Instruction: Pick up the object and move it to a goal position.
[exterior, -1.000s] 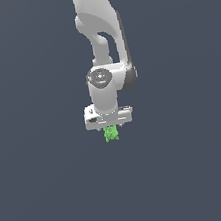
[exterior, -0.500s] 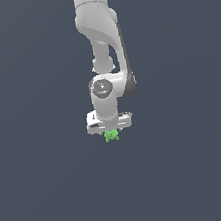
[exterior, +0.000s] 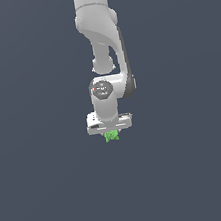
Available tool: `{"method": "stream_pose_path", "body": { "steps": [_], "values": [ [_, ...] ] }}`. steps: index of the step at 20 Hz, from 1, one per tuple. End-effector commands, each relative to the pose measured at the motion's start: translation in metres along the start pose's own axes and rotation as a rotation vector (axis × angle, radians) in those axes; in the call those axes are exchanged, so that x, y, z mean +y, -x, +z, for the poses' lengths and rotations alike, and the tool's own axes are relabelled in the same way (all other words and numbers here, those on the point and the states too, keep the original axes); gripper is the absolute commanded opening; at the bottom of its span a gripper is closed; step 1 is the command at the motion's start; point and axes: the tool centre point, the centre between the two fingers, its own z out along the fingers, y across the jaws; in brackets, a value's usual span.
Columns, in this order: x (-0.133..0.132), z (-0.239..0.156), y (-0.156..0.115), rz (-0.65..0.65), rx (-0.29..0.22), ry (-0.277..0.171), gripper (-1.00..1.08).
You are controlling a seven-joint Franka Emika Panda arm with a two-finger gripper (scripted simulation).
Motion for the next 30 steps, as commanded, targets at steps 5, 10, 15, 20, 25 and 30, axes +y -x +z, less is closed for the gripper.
{"method": "stream_pose_path", "body": {
  "steps": [5, 10, 15, 20, 25, 30],
  "values": [
    [0.000, 0.000, 0.000, -0.001, 0.000, 0.000, -1.00],
    [0.001, -0.007, 0.004, -0.001, 0.000, 0.000, -1.00],
    [0.005, -0.025, 0.013, -0.001, 0.000, 0.000, -1.00],
    [0.012, -0.052, 0.028, -0.001, 0.000, 0.000, -1.00],
    [0.021, -0.090, 0.048, 0.000, 0.000, -0.001, -1.00],
    [0.030, -0.132, 0.069, 0.000, 0.000, -0.001, -1.00]
  ]
}}
